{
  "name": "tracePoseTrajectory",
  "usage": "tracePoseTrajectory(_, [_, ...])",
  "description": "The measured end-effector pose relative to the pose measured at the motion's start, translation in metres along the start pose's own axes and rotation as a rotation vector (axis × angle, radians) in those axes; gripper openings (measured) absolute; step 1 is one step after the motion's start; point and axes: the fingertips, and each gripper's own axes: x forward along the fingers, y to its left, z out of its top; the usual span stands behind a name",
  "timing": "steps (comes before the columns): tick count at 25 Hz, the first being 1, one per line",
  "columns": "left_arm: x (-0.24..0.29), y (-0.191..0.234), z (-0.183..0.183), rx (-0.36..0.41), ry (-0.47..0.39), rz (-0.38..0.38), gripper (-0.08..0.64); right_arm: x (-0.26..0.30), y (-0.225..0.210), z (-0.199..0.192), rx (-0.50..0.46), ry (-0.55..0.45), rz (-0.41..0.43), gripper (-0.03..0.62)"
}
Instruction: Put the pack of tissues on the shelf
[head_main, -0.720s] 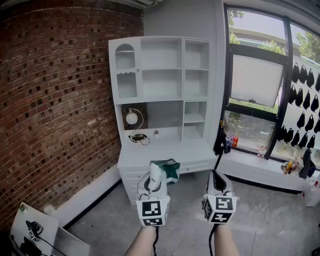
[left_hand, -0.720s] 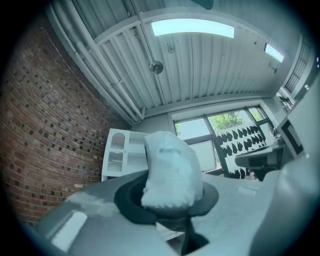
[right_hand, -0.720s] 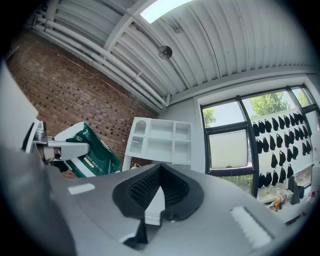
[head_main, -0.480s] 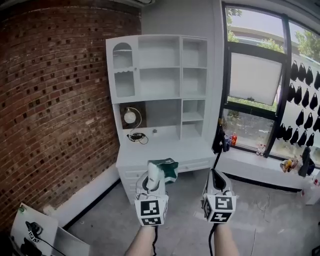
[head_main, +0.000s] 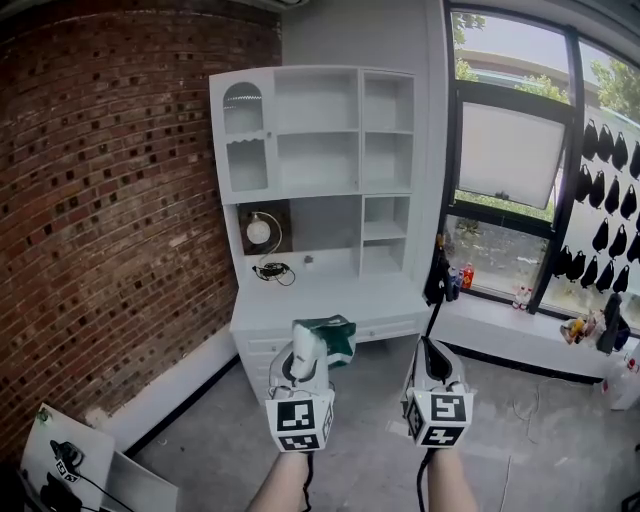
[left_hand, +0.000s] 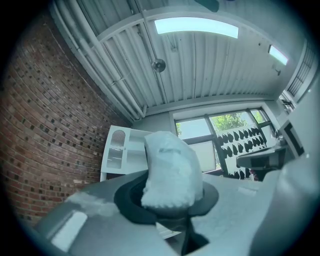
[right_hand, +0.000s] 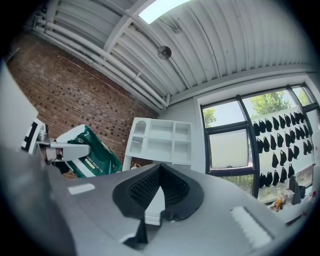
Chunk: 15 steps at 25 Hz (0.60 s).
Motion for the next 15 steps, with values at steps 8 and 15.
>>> tracePoseTrajectory(8, [0.007,-0.02,0.003,0.009,0.0,0.014,0.106,-0.004,-0.034,0.005,0.124,-0.065,0.005,0.002])
tracePoseTrajectory(15, [0.009,-0.035,0.012,0.011,-0.015,0.044,0.106,-0.006,-0.052,0.022,0.212,-0.136,0.107,0.283])
